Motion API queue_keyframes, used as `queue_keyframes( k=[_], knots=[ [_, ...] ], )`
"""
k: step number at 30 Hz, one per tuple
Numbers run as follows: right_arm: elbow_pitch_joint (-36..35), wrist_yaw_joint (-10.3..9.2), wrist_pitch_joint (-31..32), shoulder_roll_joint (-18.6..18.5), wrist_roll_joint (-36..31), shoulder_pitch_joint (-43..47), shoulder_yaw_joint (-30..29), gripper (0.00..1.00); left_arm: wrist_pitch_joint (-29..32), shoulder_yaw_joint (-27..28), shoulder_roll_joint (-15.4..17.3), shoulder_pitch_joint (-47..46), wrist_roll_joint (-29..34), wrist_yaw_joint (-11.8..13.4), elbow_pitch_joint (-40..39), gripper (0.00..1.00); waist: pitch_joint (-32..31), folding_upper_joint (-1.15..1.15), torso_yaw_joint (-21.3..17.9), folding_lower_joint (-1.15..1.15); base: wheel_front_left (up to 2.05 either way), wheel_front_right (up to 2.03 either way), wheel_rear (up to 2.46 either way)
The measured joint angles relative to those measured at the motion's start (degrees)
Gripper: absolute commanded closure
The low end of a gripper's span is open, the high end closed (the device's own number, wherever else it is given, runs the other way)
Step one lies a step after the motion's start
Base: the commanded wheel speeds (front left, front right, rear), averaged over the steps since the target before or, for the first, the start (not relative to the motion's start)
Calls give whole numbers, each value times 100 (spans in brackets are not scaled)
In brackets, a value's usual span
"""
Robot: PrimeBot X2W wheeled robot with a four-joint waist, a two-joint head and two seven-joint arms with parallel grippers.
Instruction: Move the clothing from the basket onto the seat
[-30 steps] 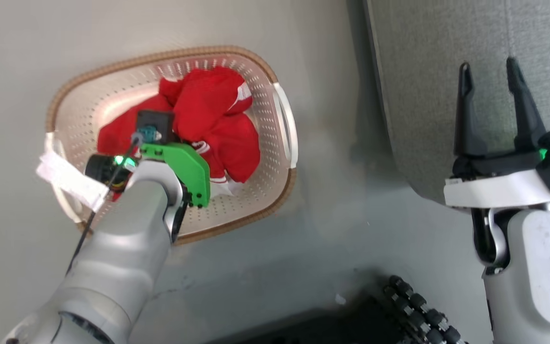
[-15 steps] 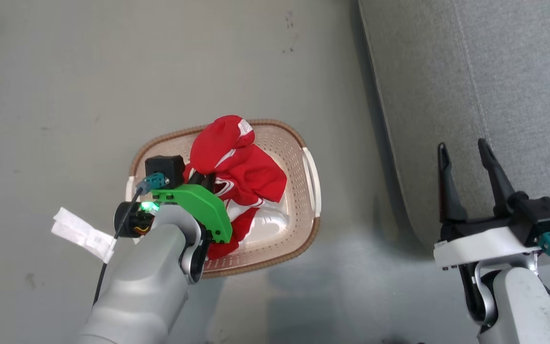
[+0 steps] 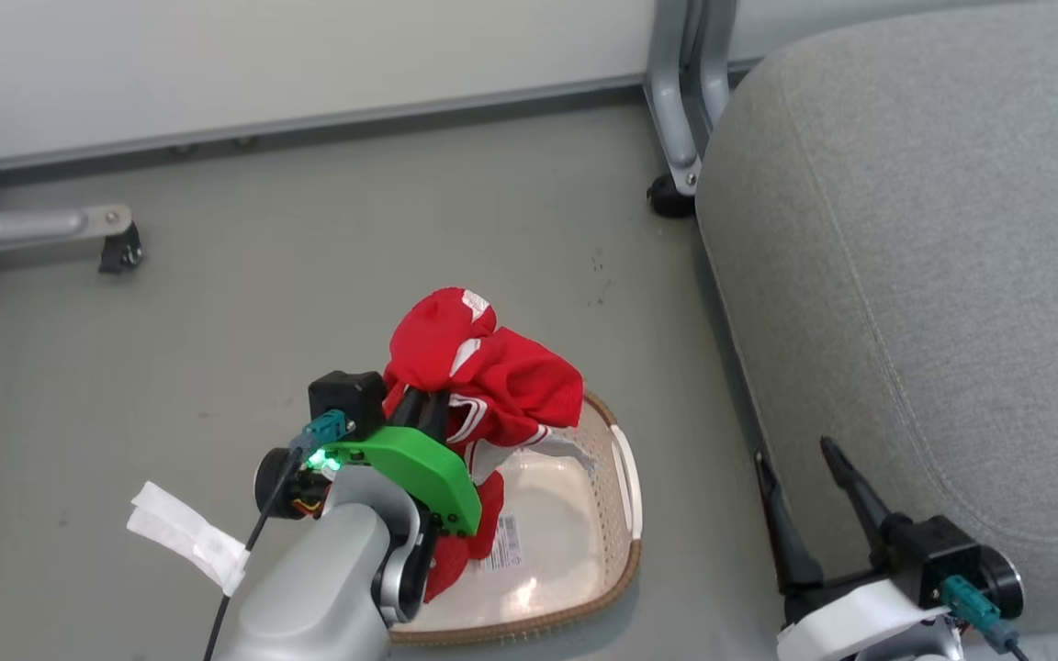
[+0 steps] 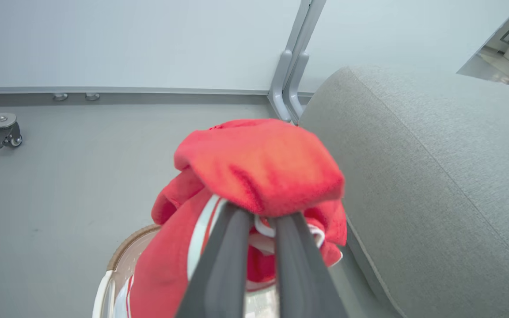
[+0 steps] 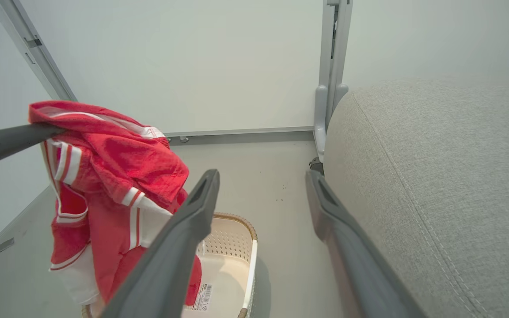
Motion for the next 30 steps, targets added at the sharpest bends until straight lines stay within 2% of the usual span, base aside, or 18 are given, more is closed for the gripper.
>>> queue_keyframes(
  k=[6,13,22,30],
  knots=[
    [-53,0,0,-86,45,158,503,0,1,-81,110,88,207,191,-784,100,-643,0,27,0,0,0,0],
    [3,1,0,-313,33,122,931,0,280,-327,124,90,323,360,-1510,100,-1043,0,68,0,0,0,0],
    [99,2,0,-441,-216,-374,1281,0,633,-735,57,102,527,453,-2185,100,-1089,0,108,0,0,0,0],
    [124,2,0,-463,-269,-507,1310,0,892,-1084,5,98,622,477,-2660,100,-1054,0,105,0,0,0,0]
  ],
)
